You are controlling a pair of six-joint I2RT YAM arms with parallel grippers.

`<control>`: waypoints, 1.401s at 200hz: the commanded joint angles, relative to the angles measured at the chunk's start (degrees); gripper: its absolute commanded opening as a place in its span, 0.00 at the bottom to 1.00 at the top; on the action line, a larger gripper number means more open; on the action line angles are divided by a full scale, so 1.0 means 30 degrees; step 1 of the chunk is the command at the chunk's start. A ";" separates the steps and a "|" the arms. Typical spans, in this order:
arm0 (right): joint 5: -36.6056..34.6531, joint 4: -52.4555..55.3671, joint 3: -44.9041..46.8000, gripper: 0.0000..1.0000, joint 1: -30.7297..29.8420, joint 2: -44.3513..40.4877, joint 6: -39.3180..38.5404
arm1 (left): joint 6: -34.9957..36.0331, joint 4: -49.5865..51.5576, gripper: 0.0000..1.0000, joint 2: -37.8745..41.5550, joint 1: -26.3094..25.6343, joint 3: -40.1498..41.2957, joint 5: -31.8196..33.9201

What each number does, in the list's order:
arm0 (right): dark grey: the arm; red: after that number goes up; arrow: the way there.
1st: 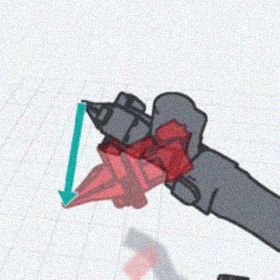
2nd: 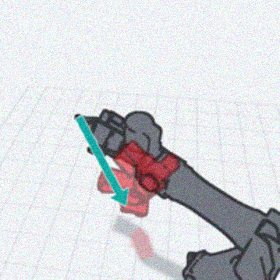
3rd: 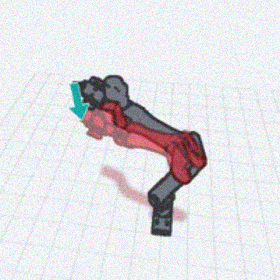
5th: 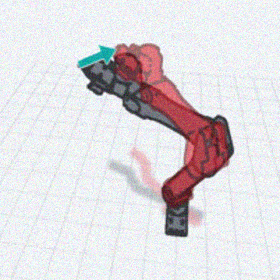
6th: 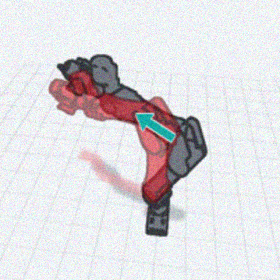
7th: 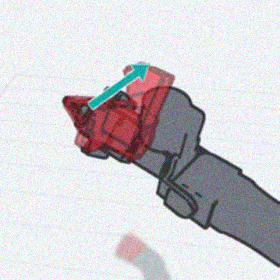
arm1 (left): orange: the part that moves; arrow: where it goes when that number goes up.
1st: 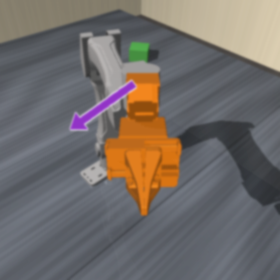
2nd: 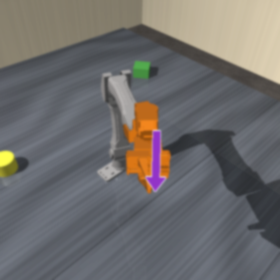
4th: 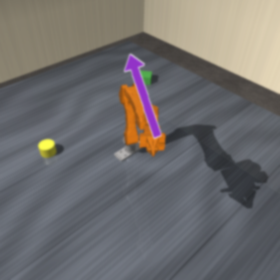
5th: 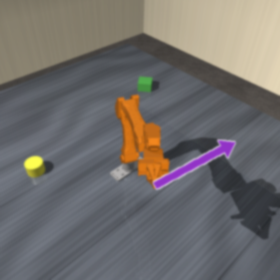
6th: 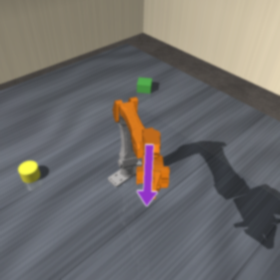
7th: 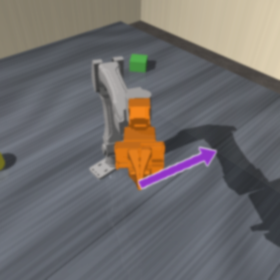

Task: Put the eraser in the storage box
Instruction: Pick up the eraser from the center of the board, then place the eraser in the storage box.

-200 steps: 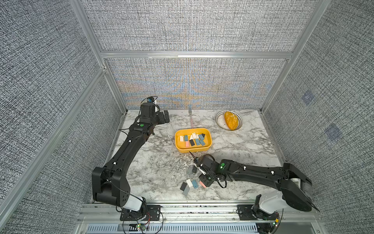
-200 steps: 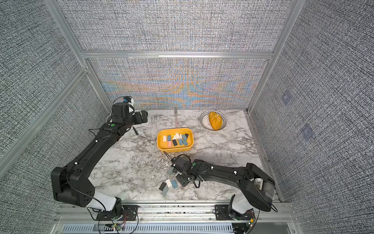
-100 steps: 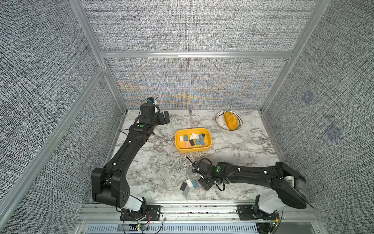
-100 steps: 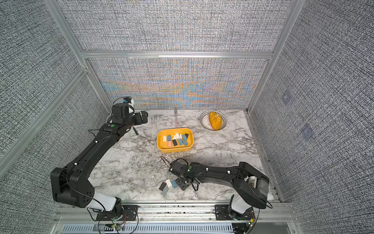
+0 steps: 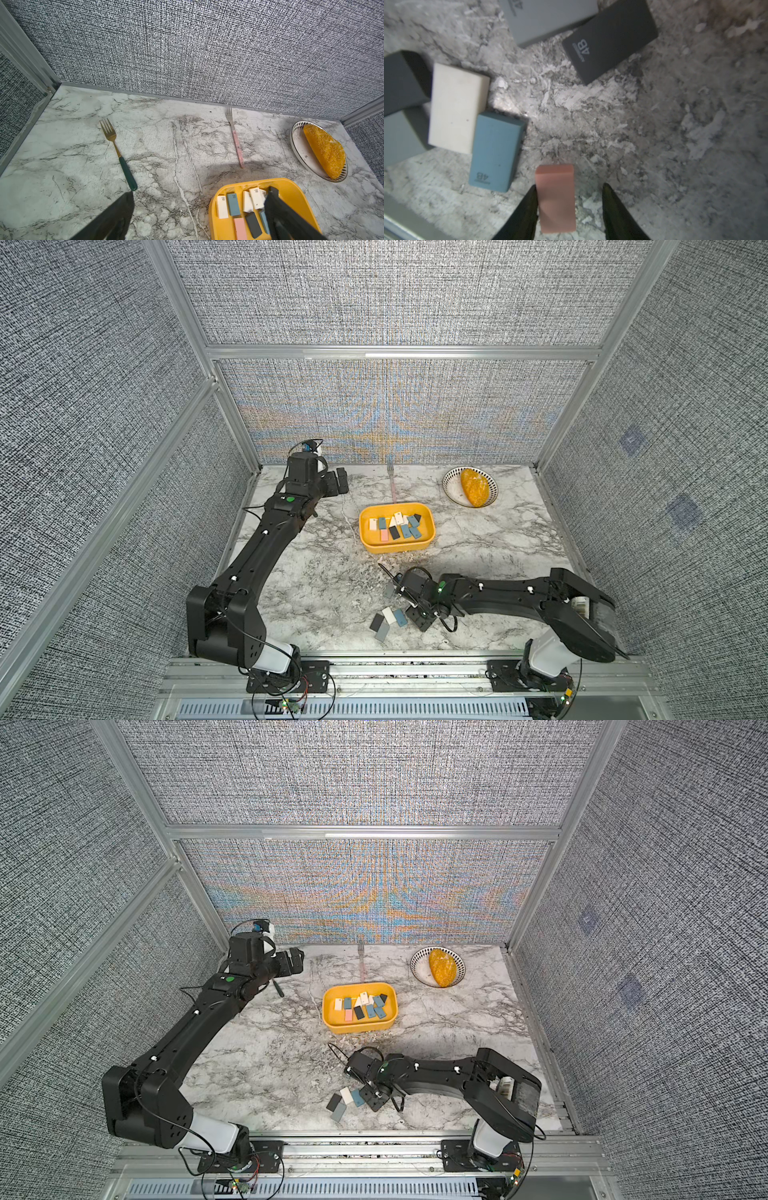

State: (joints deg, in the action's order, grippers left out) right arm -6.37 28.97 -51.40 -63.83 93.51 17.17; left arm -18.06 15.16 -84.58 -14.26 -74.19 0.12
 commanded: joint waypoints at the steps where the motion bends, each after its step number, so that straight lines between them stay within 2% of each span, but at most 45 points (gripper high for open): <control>1: 0.0073 0.0039 -0.0146 0.46 -0.0054 0.0146 -0.0067 | 0.0077 0.0045 1.00 0.0155 0.0009 0.0034 0.0223; 37: 0.0036 0.0133 -0.0270 0.27 -0.0109 0.0293 -0.0060 | 0.0082 0.0045 1.00 0.0096 0.0004 0.0038 0.0207; 75: -0.0999 0.0592 -0.0743 0.19 -0.0066 0.0185 0.0048 | 0.0078 0.0016 1.00 0.0043 0.0010 0.0006 0.0194; 116: -0.2392 0.1307 -0.2527 0.18 0.1460 -0.0616 -0.0138 | 0.0074 0.0016 1.00 -0.0001 0.0018 -0.0134 0.0158; 153: -0.2652 0.0838 -0.5711 0.18 0.3423 -0.0096 -0.0818 | 0.0075 -0.0017 1.00 0.0038 0.0024 -0.0112 0.0222; 226: -0.1433 -0.0848 -1.3592 0.18 0.6257 0.5874 -0.3122 | 0.0142 0.0162 1.00 -0.0436 0.0003 -0.0640 0.0223; 280: -0.0795 -0.1593 -1.5940 0.18 0.7064 0.9365 -0.3760 | 0.0399 0.0352 1.00 -0.0729 0.0037 -0.0942 0.0538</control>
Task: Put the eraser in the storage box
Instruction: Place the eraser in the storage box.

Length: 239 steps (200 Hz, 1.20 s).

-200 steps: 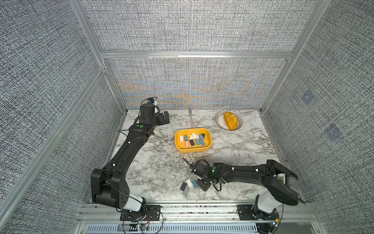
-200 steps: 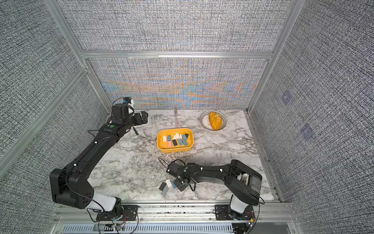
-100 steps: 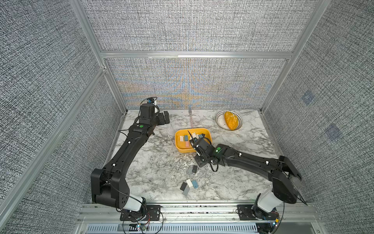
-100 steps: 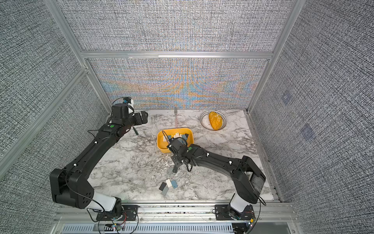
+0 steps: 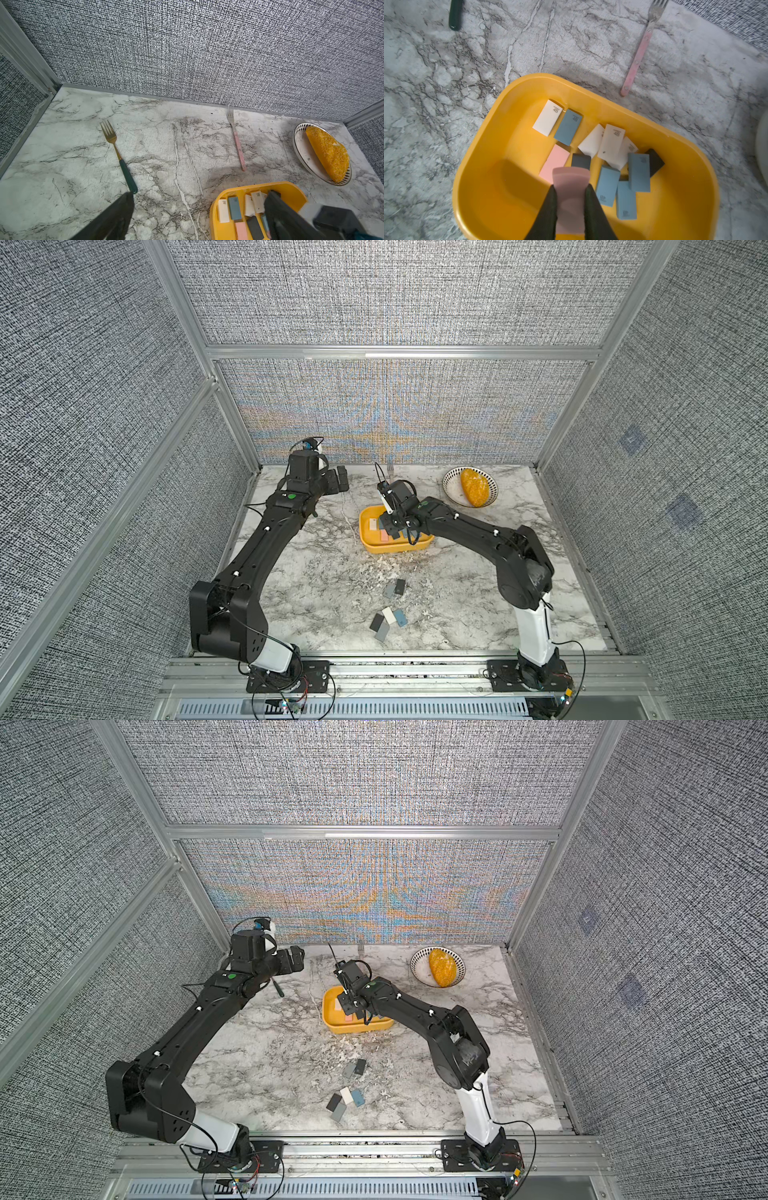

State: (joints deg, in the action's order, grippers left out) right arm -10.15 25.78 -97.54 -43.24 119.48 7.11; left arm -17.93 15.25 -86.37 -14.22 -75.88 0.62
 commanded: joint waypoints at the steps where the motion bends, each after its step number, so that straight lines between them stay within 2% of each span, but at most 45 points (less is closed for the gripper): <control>1: 0.0490 -0.0533 -0.0562 0.18 0.0218 0.0759 -0.0409 | 0.0354 0.0345 1.00 -0.0144 0.0023 -0.0391 0.0360; 87: 0.1029 -0.1181 -0.2393 0.18 0.0747 0.3309 -0.0405 | 0.0412 0.0532 1.00 -0.0681 0.0034 -0.0839 0.0378; 199: 0.1582 -0.0976 -0.3977 0.20 0.0997 0.5115 -0.0319 | 0.0559 0.0617 1.00 -0.1006 0.0124 -0.1015 0.0465; 222: 0.1586 -0.0861 -0.4166 0.23 0.0989 0.5321 -0.0291 | 0.0574 0.0616 1.00 -0.1078 0.0140 -0.1016 0.0435; 239: 0.1593 -0.0764 -0.4284 0.31 0.1023 0.5420 -0.0291 | 0.0562 0.0611 1.00 -0.1071 0.0169 -0.1000 0.0451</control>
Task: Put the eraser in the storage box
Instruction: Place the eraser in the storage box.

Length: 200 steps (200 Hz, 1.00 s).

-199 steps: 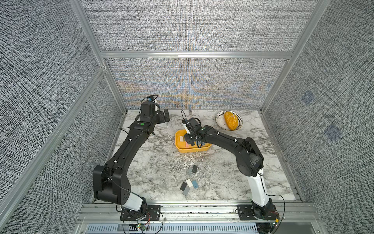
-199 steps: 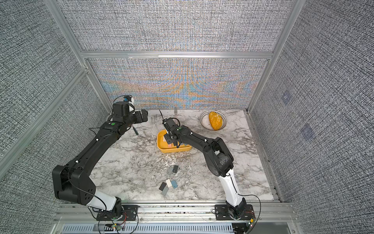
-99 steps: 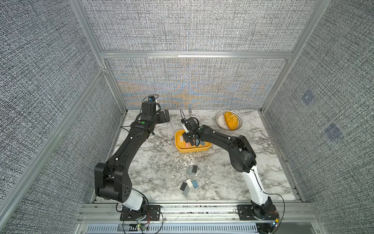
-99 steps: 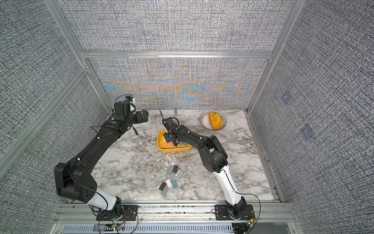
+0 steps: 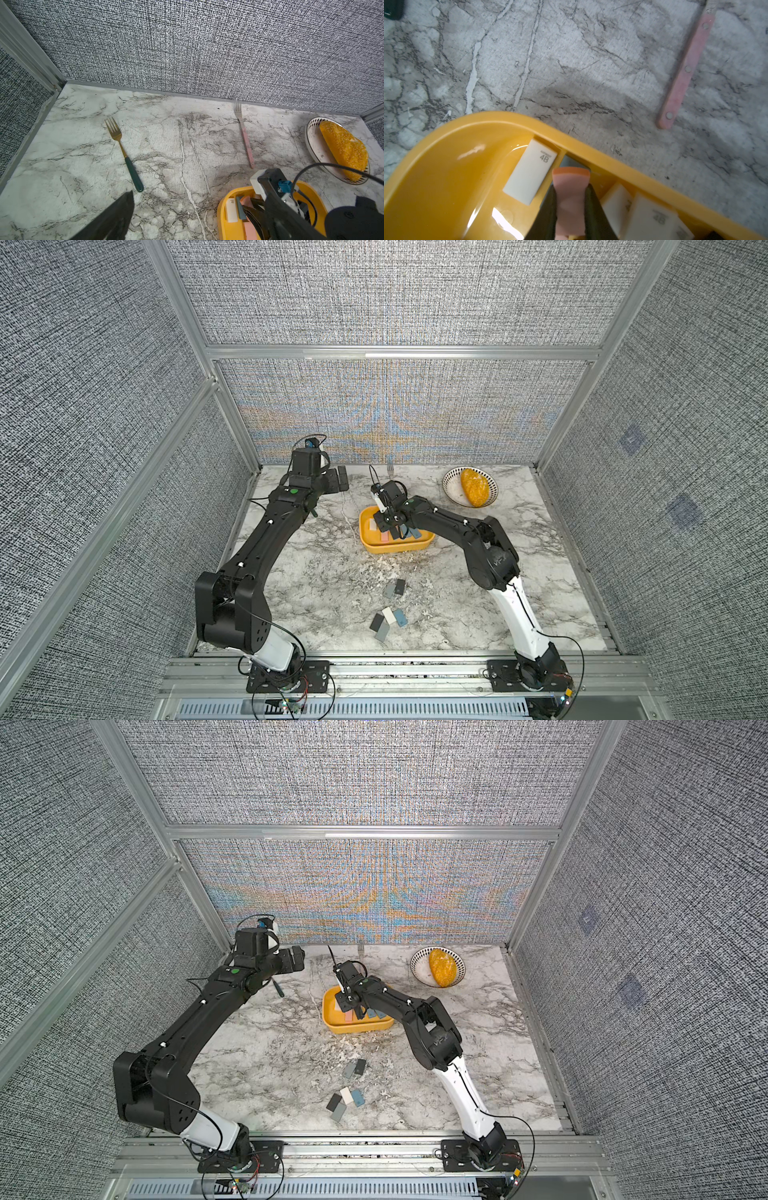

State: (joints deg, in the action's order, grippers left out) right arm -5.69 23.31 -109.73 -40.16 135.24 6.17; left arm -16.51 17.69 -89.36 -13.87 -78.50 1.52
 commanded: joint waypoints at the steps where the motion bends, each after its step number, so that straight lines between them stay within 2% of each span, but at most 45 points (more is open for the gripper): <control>1: 0.0109 0.0085 -0.0219 0.31 -0.0017 0.0175 0.0022 | 0.0086 -0.0195 1.00 -0.0069 0.0052 -0.0119 0.0145; 25: 0.0223 0.0226 -0.0304 0.40 -0.0010 0.0058 0.0057 | 0.0087 -0.0200 1.00 -0.0038 0.0052 -0.0113 0.0138; 68: 0.0088 0.0213 -0.0195 0.46 -0.0070 -0.1257 0.0111 | 0.0056 -0.0185 1.00 0.0031 0.0073 -0.0054 0.0078; 96: -0.0396 0.0114 0.1033 0.49 -0.0297 -0.3296 0.0376 | 0.0007 -0.0214 1.00 0.0141 0.0082 0.0001 0.0017; 141: -0.1300 0.0296 0.6273 0.52 -0.1322 -0.8044 0.1400 | -0.0058 -0.0375 1.00 0.0396 0.0081 0.0260 -0.0095; 200: -0.1132 0.1590 1.4206 0.54 -0.4241 -1.3714 0.2677 | -0.0369 -0.0854 1.00 0.0689 0.0082 0.0788 -0.0495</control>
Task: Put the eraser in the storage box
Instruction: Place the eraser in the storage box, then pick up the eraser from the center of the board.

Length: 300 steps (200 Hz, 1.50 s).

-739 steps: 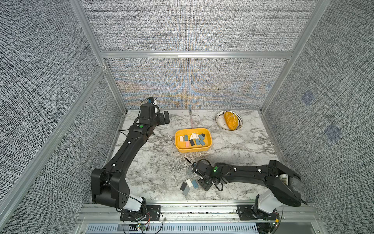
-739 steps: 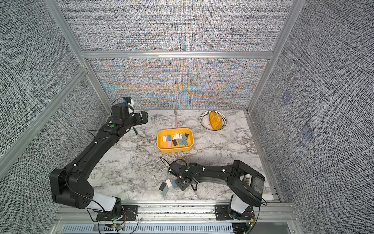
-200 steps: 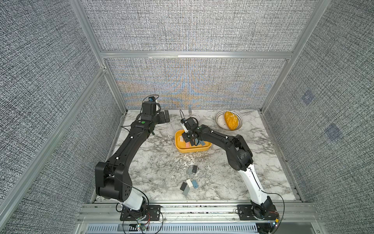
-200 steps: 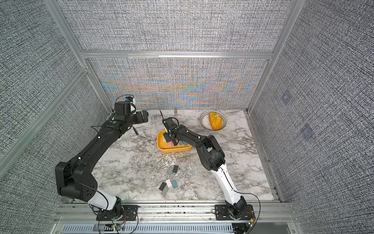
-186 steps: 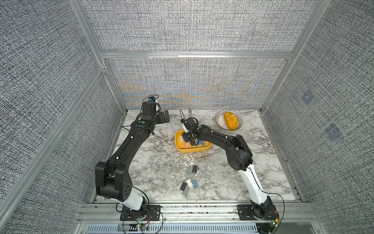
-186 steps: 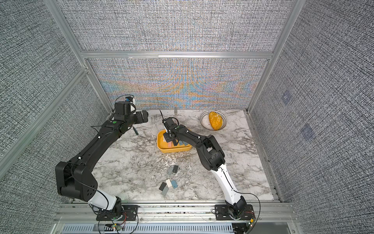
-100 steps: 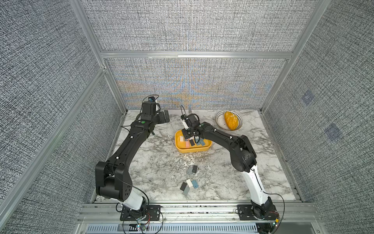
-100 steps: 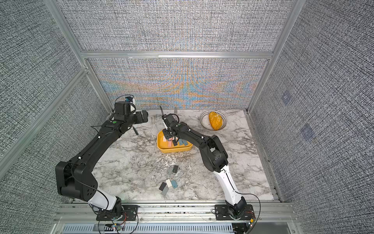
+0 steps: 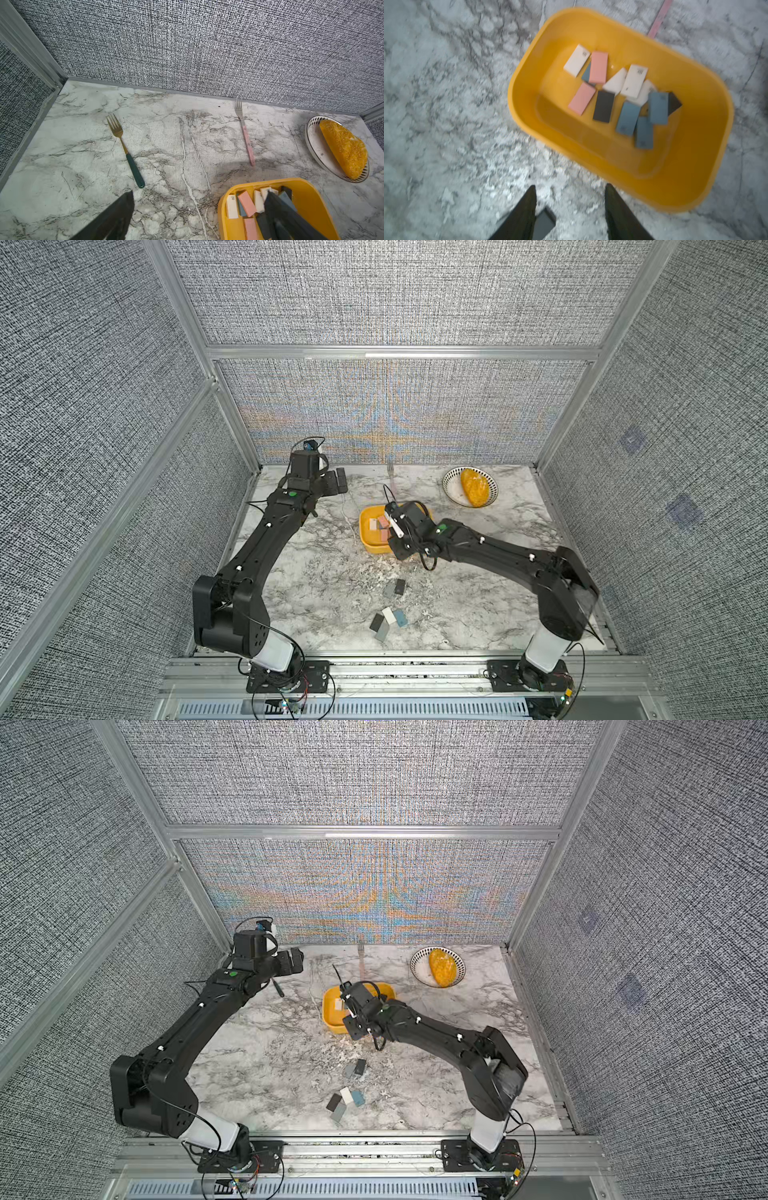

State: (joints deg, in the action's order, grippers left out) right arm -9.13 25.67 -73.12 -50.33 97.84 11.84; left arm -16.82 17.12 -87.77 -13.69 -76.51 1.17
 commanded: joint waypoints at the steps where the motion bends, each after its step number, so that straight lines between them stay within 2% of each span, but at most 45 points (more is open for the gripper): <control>1: 0.0032 0.0810 0.2003 0.54 -0.0901 -0.1301 0.0810 | -0.0289 -0.0667 1.00 0.0146 0.0023 0.0129 -0.0384; 51: 0.0799 0.1133 0.4917 0.54 -0.3097 -0.3046 0.2613 | -0.0515 -0.0669 1.00 0.0325 0.0023 0.0334 -0.0656; 122: 0.1168 0.0599 0.5712 0.55 -0.6402 -0.2018 0.5356 | -0.0571 -0.0755 1.00 0.0644 0.0023 0.0710 -0.0930; 187: -0.0279 0.1646 0.4981 0.54 -0.6721 -0.0730 0.6144 | -0.0606 -0.0874 1.00 0.0494 0.0023 0.0802 -0.0951; 300: -0.0093 0.1411 0.4605 0.54 -0.6721 0.0604 0.5838 | -0.0498 -0.0817 1.00 0.0559 0.0023 0.0868 -0.0802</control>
State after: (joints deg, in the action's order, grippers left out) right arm -9.13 29.78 -58.39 -70.46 98.94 29.76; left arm -18.46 16.38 -86.32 -13.69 -74.04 -1.48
